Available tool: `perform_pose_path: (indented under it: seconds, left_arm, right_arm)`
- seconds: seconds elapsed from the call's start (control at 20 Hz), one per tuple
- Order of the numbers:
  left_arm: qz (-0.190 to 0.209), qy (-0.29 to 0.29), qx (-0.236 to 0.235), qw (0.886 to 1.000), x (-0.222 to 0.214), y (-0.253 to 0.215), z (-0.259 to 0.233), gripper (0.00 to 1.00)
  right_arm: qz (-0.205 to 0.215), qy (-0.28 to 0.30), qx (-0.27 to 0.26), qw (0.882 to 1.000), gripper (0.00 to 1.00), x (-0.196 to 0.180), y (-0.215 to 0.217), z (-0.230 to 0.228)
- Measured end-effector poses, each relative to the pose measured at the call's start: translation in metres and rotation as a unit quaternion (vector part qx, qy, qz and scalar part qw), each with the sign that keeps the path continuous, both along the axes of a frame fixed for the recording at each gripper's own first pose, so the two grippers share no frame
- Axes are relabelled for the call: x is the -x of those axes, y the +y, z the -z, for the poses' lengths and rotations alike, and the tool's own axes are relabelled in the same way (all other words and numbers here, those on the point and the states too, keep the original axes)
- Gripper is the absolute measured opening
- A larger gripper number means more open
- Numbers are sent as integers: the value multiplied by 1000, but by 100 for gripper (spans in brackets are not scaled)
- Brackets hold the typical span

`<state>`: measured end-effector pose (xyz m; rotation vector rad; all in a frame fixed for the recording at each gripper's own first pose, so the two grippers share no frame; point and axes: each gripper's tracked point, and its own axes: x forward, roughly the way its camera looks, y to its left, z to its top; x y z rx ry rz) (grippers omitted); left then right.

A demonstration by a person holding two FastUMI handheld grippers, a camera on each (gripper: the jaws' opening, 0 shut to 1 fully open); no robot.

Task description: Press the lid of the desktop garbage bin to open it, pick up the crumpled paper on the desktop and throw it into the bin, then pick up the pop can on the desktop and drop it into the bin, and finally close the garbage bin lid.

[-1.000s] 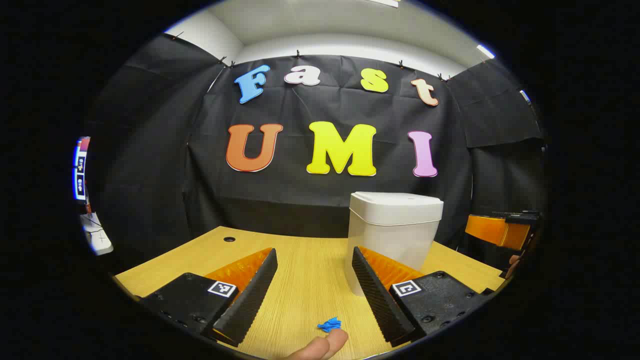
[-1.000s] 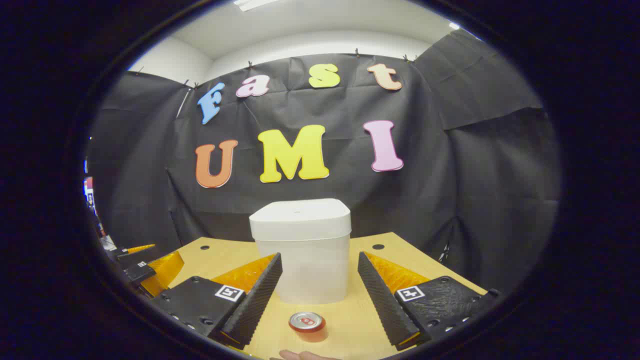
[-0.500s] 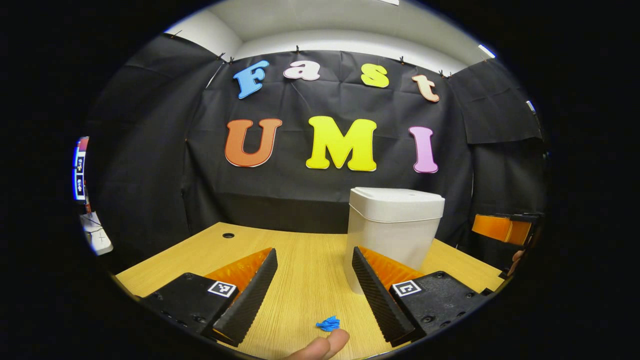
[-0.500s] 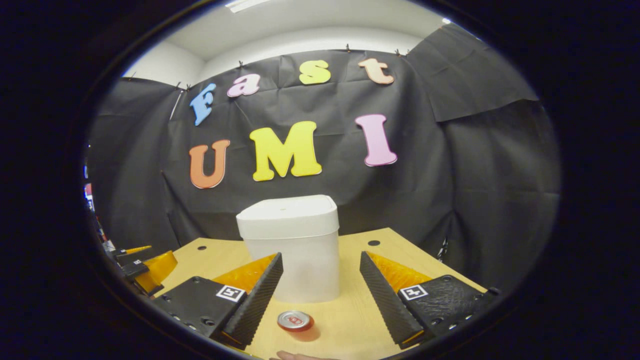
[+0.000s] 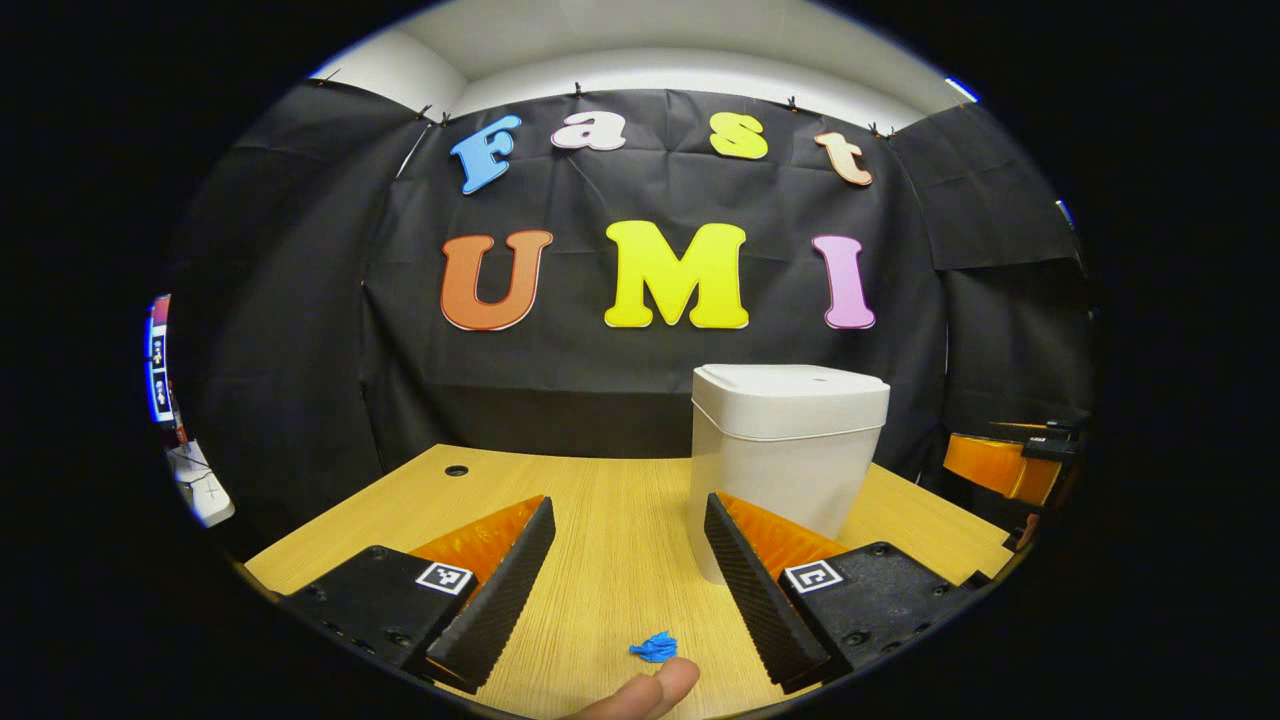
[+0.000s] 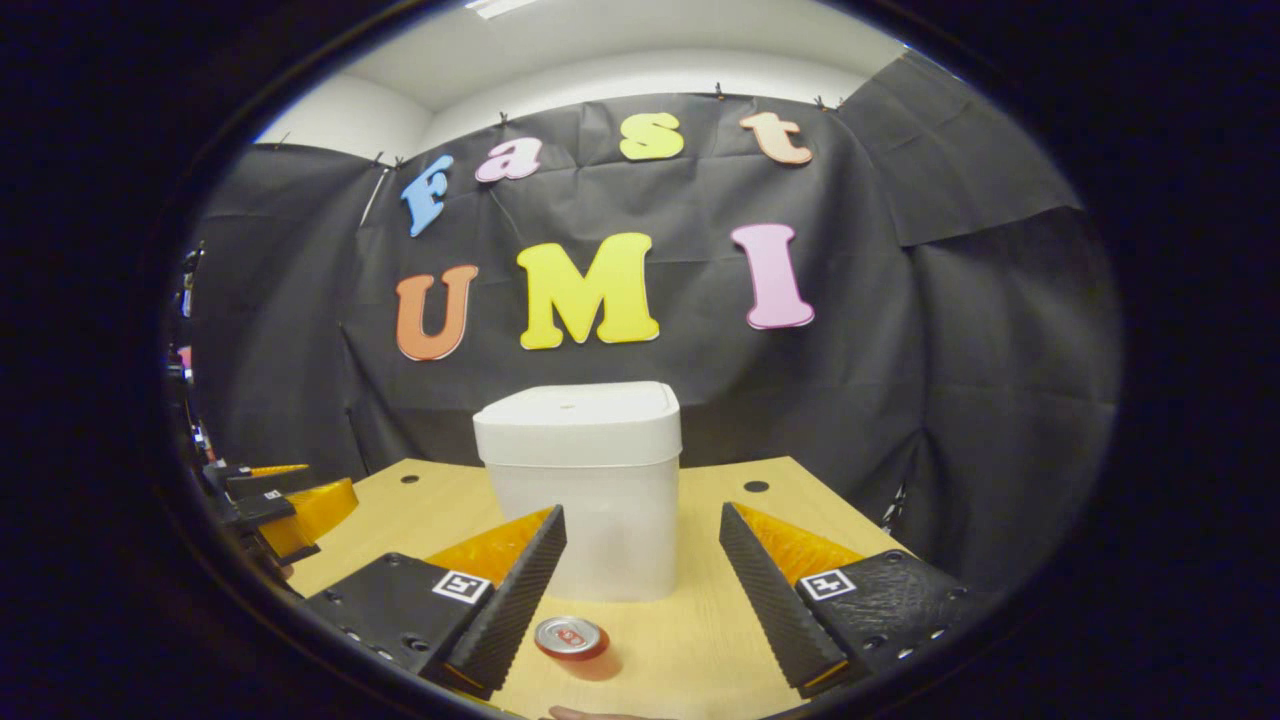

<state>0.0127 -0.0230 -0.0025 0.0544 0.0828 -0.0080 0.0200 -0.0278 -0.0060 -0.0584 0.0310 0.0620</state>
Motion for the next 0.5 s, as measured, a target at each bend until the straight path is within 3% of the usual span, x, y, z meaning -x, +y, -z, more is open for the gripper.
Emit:
perform_pose_path:
  seconds: [0.35,0.5]
  left_arm:
    - [-10,8,-11,1000,-9,-10,-13,97]
    - [-8,10,-9,1000,-12,-22,-16,97]
  right_arm:
    - [-14,-29,24,999,94,-13,8,-21]
    - [-17,-46,24,999,83,-19,6,-41]
